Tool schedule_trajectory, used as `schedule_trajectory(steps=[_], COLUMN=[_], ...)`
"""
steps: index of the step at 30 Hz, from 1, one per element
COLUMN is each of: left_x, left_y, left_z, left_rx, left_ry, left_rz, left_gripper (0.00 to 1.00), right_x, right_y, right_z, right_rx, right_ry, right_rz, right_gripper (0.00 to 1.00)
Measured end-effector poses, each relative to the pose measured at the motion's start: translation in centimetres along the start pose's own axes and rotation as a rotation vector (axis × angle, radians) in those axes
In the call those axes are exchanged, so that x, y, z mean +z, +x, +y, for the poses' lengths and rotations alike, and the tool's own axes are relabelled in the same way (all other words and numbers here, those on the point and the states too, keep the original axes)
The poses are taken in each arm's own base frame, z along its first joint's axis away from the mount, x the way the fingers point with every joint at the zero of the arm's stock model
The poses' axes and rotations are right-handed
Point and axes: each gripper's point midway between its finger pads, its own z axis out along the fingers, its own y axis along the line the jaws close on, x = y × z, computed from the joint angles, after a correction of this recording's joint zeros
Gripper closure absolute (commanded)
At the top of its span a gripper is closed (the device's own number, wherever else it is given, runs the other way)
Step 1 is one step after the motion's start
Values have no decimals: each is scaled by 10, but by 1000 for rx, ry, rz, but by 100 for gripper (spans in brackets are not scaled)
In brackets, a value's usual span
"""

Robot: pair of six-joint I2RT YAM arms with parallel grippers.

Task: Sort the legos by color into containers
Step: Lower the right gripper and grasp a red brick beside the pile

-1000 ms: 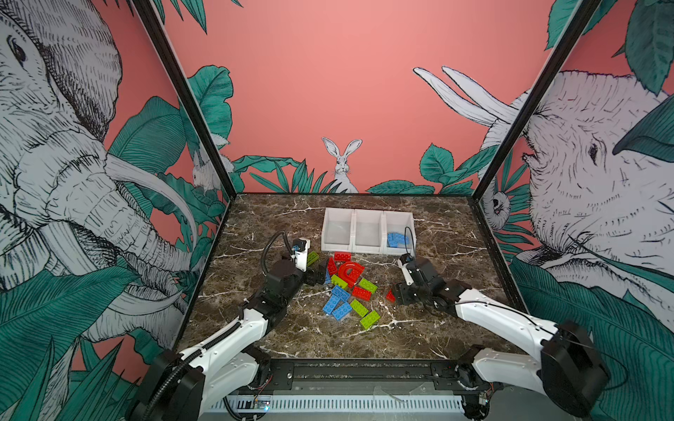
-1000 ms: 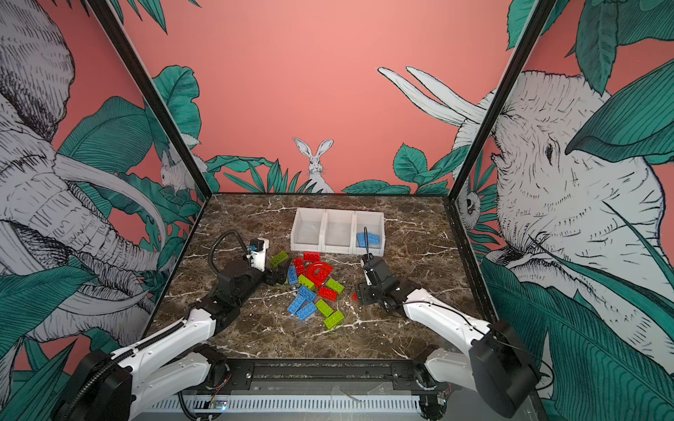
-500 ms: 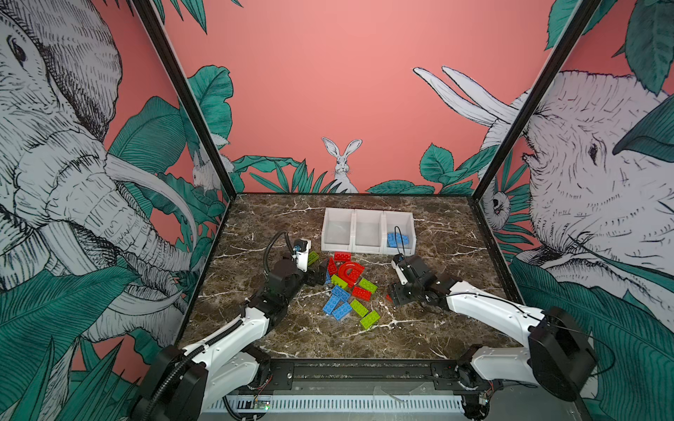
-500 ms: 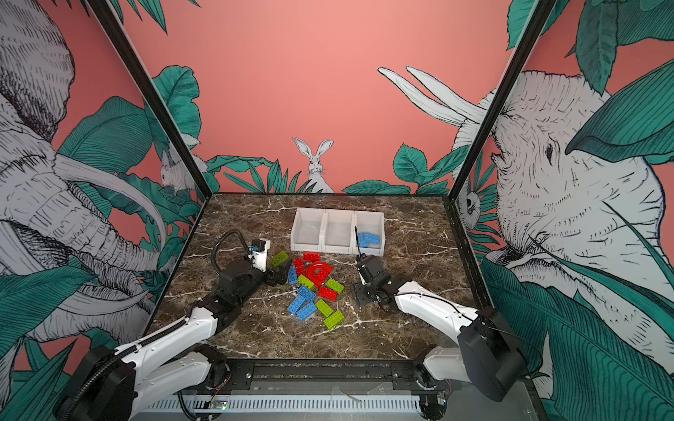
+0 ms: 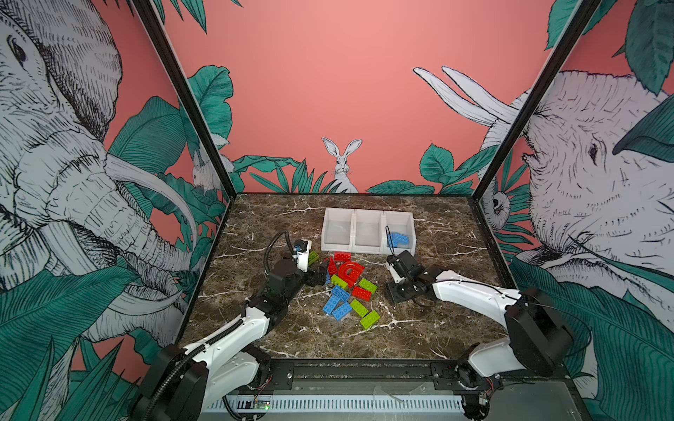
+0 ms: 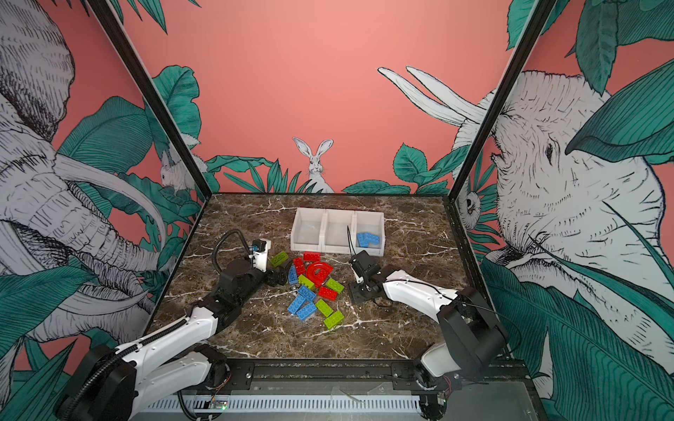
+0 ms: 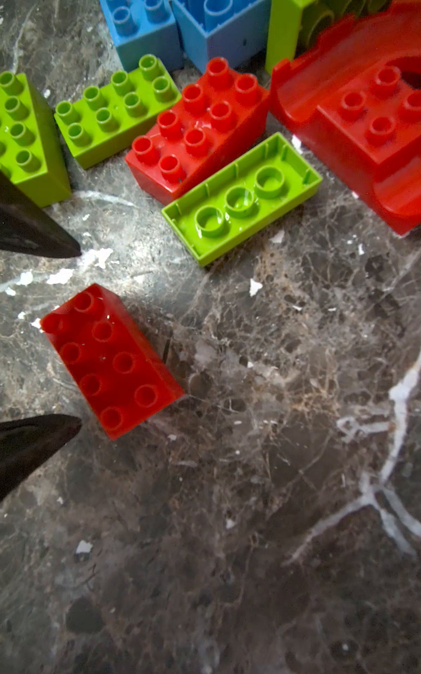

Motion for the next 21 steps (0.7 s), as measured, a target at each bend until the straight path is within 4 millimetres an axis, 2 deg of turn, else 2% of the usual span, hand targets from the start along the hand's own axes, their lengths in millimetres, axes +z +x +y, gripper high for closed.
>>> schedule_trajectory(steps=[12, 21], left_x=[0, 0], left_y=[0, 0], left_z=[0, 0], left_rx=[-3, -3], left_ry=[1, 1], left_rz=[1, 1], left_gripper=[1, 1], right_x=[19, 33], right_y=[-4, -13], right_z=[6, 7], right_rx=[30, 18], right_ry=[-4, 54], right_rz=[39, 40], right_gripper=[41, 54])
